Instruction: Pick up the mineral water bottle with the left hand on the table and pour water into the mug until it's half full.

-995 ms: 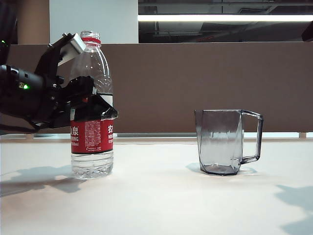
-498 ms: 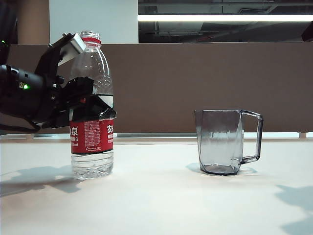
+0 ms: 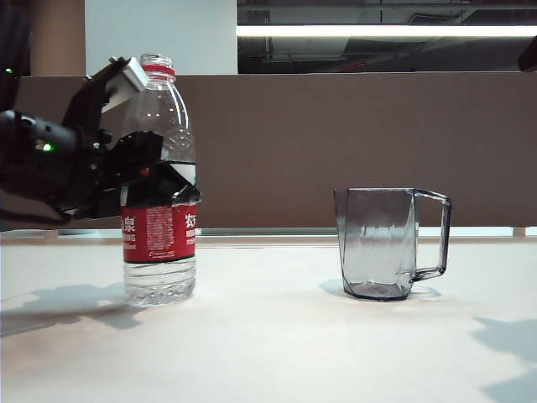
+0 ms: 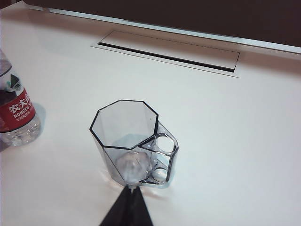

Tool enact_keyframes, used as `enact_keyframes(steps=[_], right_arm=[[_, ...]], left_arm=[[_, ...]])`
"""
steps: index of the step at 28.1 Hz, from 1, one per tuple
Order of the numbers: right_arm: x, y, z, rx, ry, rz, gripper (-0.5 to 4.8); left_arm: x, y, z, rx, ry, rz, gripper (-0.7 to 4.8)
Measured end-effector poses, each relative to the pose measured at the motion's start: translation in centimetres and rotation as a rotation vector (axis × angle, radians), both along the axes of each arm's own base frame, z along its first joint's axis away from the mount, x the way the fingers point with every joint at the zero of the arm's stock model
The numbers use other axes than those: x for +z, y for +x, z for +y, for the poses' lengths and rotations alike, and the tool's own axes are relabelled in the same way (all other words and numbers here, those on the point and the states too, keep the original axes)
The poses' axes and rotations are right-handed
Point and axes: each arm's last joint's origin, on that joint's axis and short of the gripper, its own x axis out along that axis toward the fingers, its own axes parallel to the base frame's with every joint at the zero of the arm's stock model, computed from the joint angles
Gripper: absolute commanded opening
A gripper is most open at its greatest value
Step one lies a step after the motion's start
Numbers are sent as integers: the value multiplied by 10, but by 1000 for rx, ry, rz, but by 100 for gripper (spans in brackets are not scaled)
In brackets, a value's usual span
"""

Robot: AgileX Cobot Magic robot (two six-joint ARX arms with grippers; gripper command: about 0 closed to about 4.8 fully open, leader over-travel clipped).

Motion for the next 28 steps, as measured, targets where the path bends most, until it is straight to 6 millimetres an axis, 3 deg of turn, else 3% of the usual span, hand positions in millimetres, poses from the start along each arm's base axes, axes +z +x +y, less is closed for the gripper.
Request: enact_keyframes(steps=[8,15,20,28], right_arm=[[0,0,0,0,0,0,-5],[0,0,0,0,0,0,-5],[0,0,0,0,0,0,-5],[0,0,0,0,0,0,-5]], left_arm=[[28,27,-15,-4,82,154,233],[58,41,-28,-26,89,47,234],[72,42,-40,-44,152,-53,233],[72,32,-70,27,341,-115,233]])
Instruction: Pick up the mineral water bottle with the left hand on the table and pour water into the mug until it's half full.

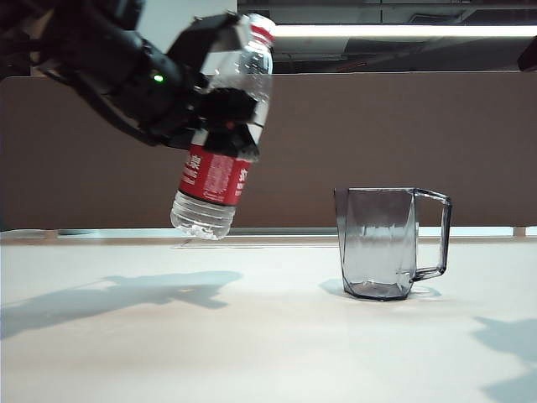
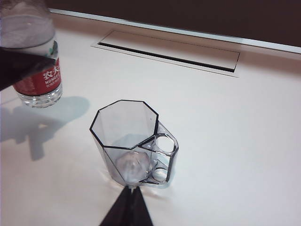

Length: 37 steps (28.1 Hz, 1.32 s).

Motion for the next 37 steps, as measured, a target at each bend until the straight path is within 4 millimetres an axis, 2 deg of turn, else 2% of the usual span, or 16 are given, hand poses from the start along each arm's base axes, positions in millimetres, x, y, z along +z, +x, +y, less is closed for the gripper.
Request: enact_keyframes(steps=[9,17,25,30,37], right_arm=[[0,0,0,0,0,0,-5],[0,0,0,0,0,0,-5],[0,0,0,1,0,0,-5],[-1,-1,1,29,-1,16,-5],[-3,-2,2,83,1,38,-5]], left_arm=[[2,17,-31,-17,116,15,233],[-4,18,-35,-53,202,-4,234],[-22,19,-46,-89,333,-14,234],[-20,24,-56,-122,413,-83,234],[-23,28,-60,-152,521,-159,234]])
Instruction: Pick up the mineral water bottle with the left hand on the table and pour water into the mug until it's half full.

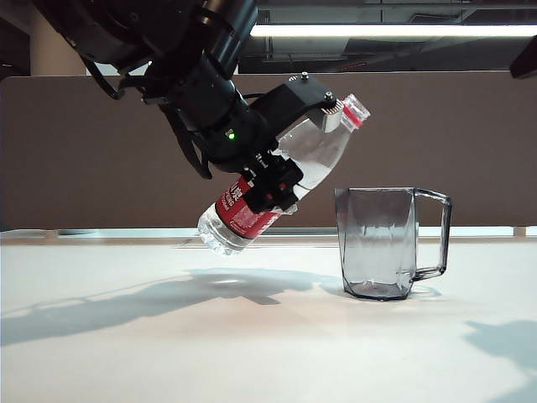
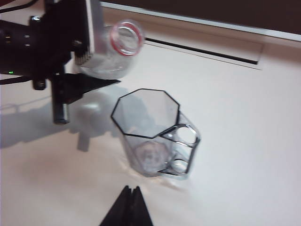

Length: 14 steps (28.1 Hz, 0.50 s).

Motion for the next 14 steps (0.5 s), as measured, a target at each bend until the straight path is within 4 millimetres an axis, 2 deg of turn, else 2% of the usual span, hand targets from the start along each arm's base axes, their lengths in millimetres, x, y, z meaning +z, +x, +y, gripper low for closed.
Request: enact_keyframes(steps=[14], right_arm=[[0,-1,1,48,11,8,-5]], left_arm=[[-5,4,-3,-63,129,-85,234]])
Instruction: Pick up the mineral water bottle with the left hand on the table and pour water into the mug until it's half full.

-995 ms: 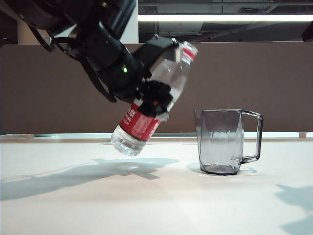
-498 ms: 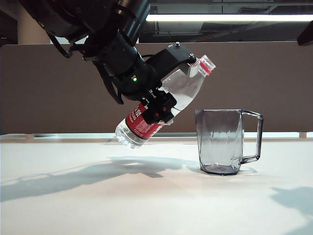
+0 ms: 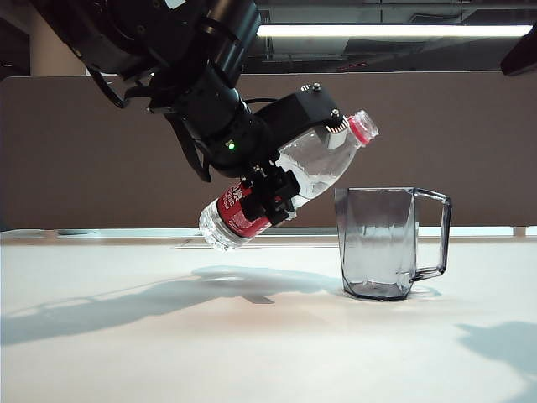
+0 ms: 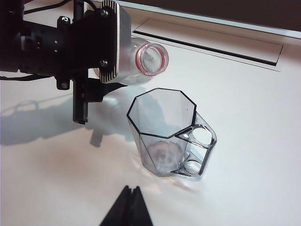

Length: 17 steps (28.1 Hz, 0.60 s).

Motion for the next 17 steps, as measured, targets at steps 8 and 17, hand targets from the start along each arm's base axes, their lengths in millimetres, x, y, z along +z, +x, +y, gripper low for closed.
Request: enact_keyframes(steps=[8,17], right_arm=[[0,0,0,0,0,0,-5],[0,0,0,0,0,0,-5]], left_arm=[[-2,2,1,19,87,-61,234],[1,3,0,-16,149,-123,234]])
